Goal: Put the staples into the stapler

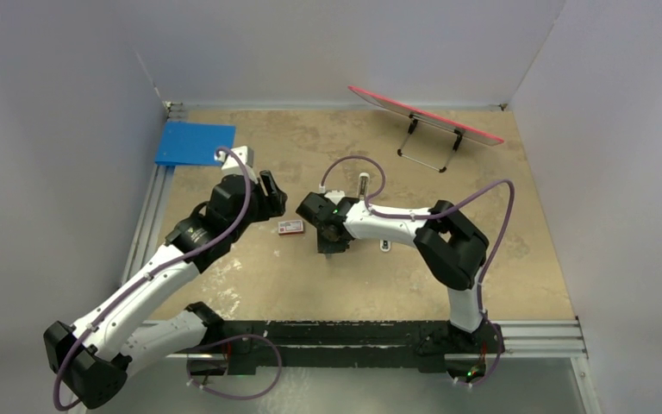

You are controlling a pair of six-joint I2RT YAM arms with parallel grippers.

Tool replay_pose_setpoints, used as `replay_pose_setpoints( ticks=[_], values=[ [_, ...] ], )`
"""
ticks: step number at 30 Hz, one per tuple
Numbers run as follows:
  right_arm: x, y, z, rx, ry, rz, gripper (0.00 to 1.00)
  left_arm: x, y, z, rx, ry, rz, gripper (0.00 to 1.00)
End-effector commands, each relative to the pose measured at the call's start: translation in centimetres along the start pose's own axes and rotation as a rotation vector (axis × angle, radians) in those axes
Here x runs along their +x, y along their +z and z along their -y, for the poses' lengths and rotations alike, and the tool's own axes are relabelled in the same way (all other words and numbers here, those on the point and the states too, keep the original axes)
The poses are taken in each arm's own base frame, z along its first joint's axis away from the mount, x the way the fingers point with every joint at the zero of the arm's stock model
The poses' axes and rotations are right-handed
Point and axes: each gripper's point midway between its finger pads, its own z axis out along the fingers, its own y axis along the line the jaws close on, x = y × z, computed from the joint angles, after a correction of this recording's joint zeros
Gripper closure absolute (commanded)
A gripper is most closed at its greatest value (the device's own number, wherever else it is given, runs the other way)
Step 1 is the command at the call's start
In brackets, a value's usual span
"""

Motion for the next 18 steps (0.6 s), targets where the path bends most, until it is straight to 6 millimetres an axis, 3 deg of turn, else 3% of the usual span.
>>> replay_pose_setpoints(
  ticks=[1, 18],
  values=[
    [0.35, -0.3, 1.03, 0.057, -0.008, -0.028, 0.72, -1.39, -0.68, 0.58, 0.039, -0.032, 0.054, 0.41],
    [0.24, 0.11, 0.83, 0.074, 0.023, -0.029, 0.78, -1.4, -0.75, 0.62, 0.047, -0.035, 0.052, 0.41]
  ],
)
